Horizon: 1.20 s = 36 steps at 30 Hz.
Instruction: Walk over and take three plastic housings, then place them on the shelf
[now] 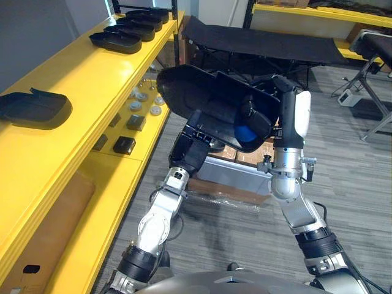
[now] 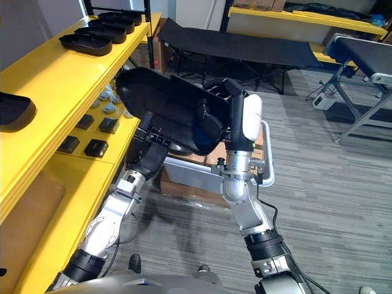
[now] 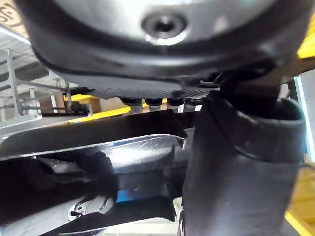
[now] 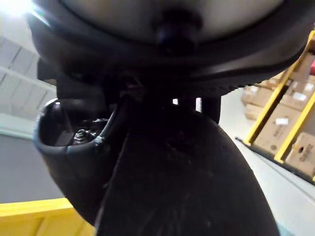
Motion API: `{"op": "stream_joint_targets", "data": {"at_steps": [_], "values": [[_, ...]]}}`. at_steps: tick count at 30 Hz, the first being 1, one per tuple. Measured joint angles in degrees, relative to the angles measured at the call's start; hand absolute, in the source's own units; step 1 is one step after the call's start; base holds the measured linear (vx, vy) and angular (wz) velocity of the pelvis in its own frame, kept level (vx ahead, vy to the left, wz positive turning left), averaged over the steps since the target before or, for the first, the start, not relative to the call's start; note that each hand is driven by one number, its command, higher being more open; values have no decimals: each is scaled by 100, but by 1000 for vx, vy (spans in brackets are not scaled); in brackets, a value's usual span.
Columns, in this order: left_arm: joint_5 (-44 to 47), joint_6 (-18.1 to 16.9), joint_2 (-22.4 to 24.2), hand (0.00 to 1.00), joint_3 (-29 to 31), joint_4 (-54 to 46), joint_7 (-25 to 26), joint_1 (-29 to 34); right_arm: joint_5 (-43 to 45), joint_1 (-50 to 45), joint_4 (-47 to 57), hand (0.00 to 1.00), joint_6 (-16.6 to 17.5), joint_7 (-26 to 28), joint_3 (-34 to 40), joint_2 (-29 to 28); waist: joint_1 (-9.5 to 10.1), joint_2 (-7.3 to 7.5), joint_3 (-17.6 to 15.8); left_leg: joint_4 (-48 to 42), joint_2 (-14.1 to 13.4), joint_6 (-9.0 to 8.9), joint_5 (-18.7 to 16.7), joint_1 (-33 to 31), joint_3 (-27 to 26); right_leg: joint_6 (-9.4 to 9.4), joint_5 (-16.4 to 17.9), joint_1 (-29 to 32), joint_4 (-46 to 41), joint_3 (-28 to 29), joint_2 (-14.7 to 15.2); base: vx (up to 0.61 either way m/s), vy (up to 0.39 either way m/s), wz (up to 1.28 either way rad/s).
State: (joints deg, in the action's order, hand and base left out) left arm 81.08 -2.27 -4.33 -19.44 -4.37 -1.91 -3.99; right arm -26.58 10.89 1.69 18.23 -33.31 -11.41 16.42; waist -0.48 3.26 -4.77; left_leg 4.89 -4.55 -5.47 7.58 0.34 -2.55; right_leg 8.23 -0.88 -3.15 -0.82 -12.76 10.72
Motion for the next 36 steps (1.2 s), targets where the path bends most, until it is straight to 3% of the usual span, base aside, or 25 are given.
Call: {"op": "stream_joint_targets", "data": {"at_steps": [9, 10, 19, 22, 24, 34, 35, 36], "values": [[8, -12, 0, 100, -39, 203, 134, -19, 8, -97, -297, 0, 141, -10, -468, -385, -5, 55, 87, 19, 2, 7, 10, 16, 2, -9, 2, 22, -8, -5, 2, -44, -3, 0], [10, -8, 0, 0, -50, 244, 183, -19, 8, -99, -367, 0, 141, -72, -528, -396, -6, 56, 111, 19, 2, 8, 14, 12, 2, -18, 1, 29, -7, -6, 2, -39, -3, -1], [85, -67, 0, 0, -221, 268, 279, -19, 34, -113, -423, 0, 140, -313, -782, -463, -47, 127, 228, 3, 2, 3, 29, 10, 10, -81, 20, 32, -2, -24, 3, 0, 0, 0], [162, -251, 0, 0, -251, 269, 352, -19, 55, -115, -423, 0, 154, -364, -907, -483, -119, 141, 238, 2, 2, 3, 29, 8, 13, -82, 18, 32, -1, -30, 3, 0, 0, 0], [199, -369, 4, 0, -256, 283, 443, -19, 50, -141, -410, 0, 357, -379, -1045, -483, -133, 141, 242, 2, 0, 3, 28, 9, 12, -87, 21, 32, 0, -31, 2, 0, 0, 0], [134, -926, -1, 0, -432, 502, 442, -19, 31, -326, -411, 0, 370, -474, -1206, -780, -125, 214, 324, -1, 4, 1, 27, 3, 39, -163, 68, 29, -1, -87, 10, 0, 0, 0], [132, -1002, -1, 0, -463, 502, 442, -19, 31, -328, -411, 100, 376, -484, -1216, -780, -126, 214, 324, -1, 2, 1, 27, -1, 46, -166, 70, 29, -1, -100, 10, 0, 0, 0], [128, -1046, -1, 0, -481, 502, 442, -19, 32, -333, -411, 100, 387, -496, -1228, -781, -127, 213, 325, -1, 1, 0, 27, -2, 50, -168, 72, 29, -2, -108, 10, 0, 0, 0]]}}
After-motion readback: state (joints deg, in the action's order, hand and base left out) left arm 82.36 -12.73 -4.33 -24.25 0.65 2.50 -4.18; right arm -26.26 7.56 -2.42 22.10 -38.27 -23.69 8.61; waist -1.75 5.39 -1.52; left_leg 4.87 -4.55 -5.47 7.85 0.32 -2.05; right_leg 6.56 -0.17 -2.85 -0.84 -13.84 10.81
